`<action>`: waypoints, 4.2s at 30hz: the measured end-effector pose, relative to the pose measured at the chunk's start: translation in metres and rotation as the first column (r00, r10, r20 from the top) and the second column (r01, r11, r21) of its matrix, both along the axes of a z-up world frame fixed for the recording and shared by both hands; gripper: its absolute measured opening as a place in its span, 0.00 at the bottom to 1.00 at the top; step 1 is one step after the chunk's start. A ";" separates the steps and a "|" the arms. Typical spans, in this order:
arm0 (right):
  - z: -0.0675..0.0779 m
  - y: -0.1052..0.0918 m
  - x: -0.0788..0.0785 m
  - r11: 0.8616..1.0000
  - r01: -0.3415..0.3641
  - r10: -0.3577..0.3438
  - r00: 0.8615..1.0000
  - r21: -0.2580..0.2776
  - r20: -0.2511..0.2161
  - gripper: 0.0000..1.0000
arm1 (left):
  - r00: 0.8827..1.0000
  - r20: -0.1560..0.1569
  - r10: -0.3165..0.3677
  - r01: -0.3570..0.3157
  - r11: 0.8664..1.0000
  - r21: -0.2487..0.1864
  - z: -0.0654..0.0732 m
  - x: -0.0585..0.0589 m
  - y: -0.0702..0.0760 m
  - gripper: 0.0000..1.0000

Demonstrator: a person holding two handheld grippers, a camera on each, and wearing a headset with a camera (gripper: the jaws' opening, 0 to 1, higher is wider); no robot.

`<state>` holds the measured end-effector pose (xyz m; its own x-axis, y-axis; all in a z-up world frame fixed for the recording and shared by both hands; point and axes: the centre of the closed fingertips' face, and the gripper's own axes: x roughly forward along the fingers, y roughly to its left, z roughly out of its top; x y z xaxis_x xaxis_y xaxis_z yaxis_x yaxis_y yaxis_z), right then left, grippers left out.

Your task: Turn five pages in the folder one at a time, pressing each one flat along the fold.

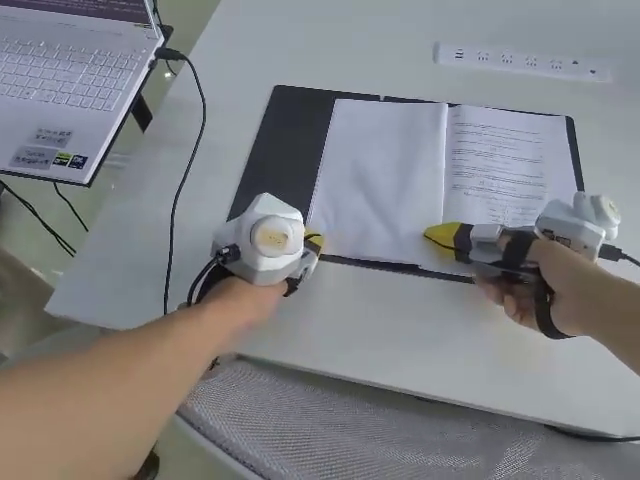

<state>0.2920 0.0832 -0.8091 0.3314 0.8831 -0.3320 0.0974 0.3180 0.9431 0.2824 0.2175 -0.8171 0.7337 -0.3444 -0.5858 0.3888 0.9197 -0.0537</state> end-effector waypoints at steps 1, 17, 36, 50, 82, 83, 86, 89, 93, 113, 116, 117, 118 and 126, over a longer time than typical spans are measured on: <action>0.000 0.000 -0.003 1.000 0.002 -0.002 1.000 0.002 -0.003 0.00 | 1.000 0.000 -0.003 0.003 1.000 0.001 0.000 0.000 0.000 0.00; 0.025 -0.003 -0.070 0.997 -0.083 0.083 0.996 0.005 0.027 0.00 | 1.000 -0.002 -0.010 0.010 1.000 -0.001 0.005 -0.005 -0.002 0.00; 0.091 -0.065 -0.093 0.994 0.091 -0.071 0.961 -0.064 0.269 0.16 | 0.993 -0.091 -0.069 0.068 0.998 -0.017 0.023 -0.040 -0.006 0.12; 0.158 -0.109 -0.110 0.948 0.209 -0.059 0.856 -0.240 0.514 0.24 | 0.998 -0.021 -0.055 0.052 0.990 -0.131 0.111 -0.072 0.001 0.30; 0.193 -0.166 -0.129 0.865 0.331 -0.019 0.773 -0.377 0.634 0.38 | 0.999 0.034 -0.027 0.032 0.987 -0.156 0.185 -0.121 0.035 0.48; 0.193 -0.166 -0.129 0.864 0.328 -0.013 0.773 -0.382 0.634 0.38 | 0.999 0.038 -0.030 0.035 0.987 -0.156 0.186 -0.122 0.034 0.48; 0.191 -0.168 -0.128 0.859 0.329 -0.007 0.774 -0.393 0.633 0.39 | 0.999 0.032 -0.043 0.047 0.987 -0.154 0.186 -0.122 0.031 0.48; 0.187 -0.172 -0.127 0.856 0.332 -0.011 0.778 -0.397 0.628 0.39 | 0.998 0.032 -0.046 0.051 0.988 -0.149 0.186 -0.120 0.029 0.48; 0.180 -0.179 -0.126 0.850 0.337 -0.019 0.788 -0.405 0.616 0.39 | 0.998 0.026 -0.051 0.055 0.988 -0.147 0.183 -0.117 0.023 0.47; 0.169 -0.188 -0.116 0.866 0.329 -0.046 0.802 -0.376 0.596 0.39 | 0.997 -0.001 -0.080 0.079 0.987 -0.140 0.161 -0.091 -0.021 0.46; 0.165 -0.187 -0.112 0.867 0.321 -0.036 0.803 -0.381 0.595 0.39 | 0.995 -0.004 -0.099 0.097 0.986 -0.132 0.155 -0.084 -0.036 0.46; 0.162 -0.187 -0.111 0.866 0.317 -0.030 0.805 -0.386 0.593 0.39 | 0.995 -0.004 -0.103 0.101 0.986 -0.130 0.153 -0.083 -0.038 0.46; 0.159 -0.187 -0.110 0.863 0.314 -0.022 0.806 -0.395 0.592 0.39 | 0.993 -0.009 -0.121 0.119 0.985 -0.129 0.149 -0.080 -0.048 0.47; 0.140 -0.184 -0.104 0.871 0.312 -0.048 0.823 -0.379 0.566 0.38 | 0.980 -0.013 -0.200 0.197 0.973 -0.123 0.121 -0.052 -0.104 0.47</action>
